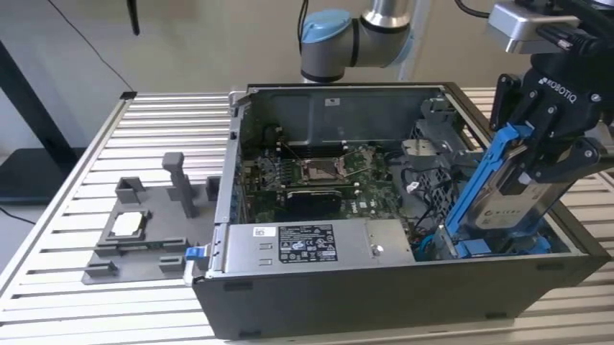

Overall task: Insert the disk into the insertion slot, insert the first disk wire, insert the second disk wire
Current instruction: 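Insert the disk into the insertion slot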

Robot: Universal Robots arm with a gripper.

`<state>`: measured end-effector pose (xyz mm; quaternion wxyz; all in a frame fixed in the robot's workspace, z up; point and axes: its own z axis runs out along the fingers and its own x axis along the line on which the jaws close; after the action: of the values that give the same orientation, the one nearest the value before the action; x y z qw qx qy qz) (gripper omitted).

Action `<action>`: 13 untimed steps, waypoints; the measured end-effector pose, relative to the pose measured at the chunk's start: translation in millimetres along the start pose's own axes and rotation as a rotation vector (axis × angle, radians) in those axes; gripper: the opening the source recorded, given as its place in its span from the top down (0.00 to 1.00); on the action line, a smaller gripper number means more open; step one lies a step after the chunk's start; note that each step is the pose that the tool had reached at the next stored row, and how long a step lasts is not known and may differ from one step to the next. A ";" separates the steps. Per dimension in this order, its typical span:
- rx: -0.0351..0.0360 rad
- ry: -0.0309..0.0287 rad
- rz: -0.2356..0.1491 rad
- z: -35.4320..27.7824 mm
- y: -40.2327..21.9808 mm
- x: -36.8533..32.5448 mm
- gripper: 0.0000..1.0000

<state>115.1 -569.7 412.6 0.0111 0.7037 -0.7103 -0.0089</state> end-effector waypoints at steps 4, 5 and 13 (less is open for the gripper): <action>0.0000 -0.0001 -0.001 3.2 -0.3 0.2 0.67; 0.0001 0.0000 -0.001 3.9 -0.5 0.2 0.67; 0.0000 -0.0009 -0.003 13.2 -1.4 0.3 0.67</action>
<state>116.2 -570.0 399.4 0.0108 0.7049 -0.7092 -0.0092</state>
